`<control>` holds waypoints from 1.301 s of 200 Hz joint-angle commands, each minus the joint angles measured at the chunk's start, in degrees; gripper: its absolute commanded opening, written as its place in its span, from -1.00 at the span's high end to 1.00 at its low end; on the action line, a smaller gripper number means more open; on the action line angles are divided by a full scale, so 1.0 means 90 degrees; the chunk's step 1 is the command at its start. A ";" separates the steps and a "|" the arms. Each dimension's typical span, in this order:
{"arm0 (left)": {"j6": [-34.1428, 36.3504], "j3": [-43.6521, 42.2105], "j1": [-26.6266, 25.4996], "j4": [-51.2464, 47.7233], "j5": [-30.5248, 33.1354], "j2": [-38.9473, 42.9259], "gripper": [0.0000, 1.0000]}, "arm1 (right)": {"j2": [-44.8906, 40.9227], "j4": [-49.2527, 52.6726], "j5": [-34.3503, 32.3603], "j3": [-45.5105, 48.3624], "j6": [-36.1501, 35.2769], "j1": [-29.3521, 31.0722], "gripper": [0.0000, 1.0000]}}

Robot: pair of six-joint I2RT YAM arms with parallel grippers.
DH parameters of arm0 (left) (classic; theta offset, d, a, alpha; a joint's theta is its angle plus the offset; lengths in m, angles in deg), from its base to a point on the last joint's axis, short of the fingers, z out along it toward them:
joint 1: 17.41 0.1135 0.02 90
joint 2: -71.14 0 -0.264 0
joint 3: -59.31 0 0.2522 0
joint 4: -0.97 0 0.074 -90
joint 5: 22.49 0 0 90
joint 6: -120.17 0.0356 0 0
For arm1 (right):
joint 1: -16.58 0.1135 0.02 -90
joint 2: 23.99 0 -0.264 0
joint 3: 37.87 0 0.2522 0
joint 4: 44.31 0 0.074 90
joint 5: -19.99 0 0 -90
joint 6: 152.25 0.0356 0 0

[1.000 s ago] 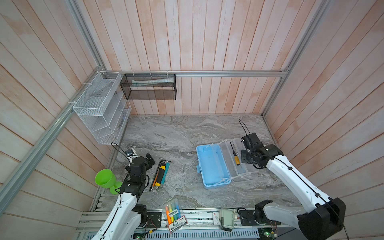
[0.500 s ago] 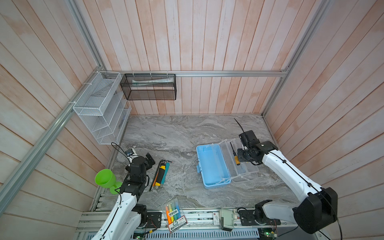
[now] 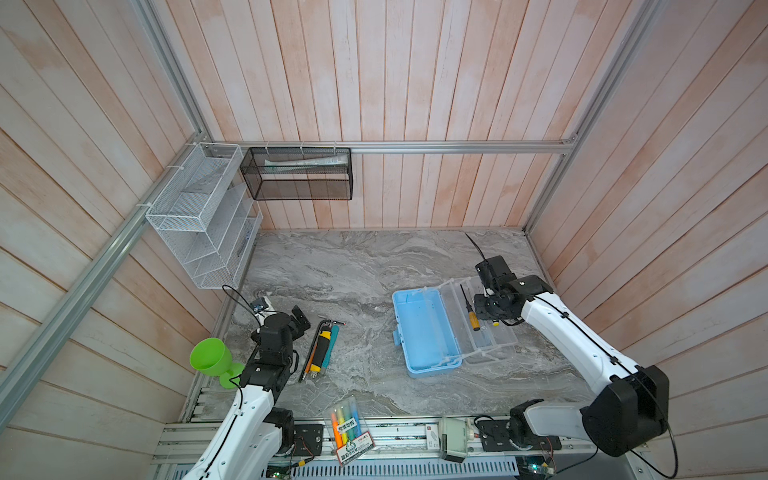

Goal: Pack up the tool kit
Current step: 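Lower the clear-handled screwdriver into the box beside the others and release, then move the right gripper back over the tool pile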

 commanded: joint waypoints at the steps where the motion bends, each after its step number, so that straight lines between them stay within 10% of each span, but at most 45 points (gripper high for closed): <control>1: -0.0023 -0.0050 0.0030 -0.0033 0.0050 0.0052 -0.99 | 0.0011 0.0216 -0.0217 -0.0232 -0.0022 -0.0023 0.42; 65: -0.0023 -0.0057 0.0033 -0.0033 0.0050 0.0062 -0.99 | -0.0019 0.0007 0.0074 -0.0679 -0.0047 0.0268 0.40; 128: -0.0040 -0.0055 0.0027 -0.0046 0.0067 0.0067 -0.99 | 0.0142 -0.3019 0.0764 -0.0253 0.1080 0.3143 0.21; 167: -0.0063 -0.0058 0.0031 -0.0061 0.0098 0.0080 -0.99 | 0.1556 -0.4860 0.1091 -0.0306 0.1557 0.4349 0.01; 260: -0.0332 -0.0093 0.0121 -0.0311 0.0395 0.0284 -0.99 | 0.4956 -0.4032 0.1440 -0.2994 0.1616 0.5316 -0.19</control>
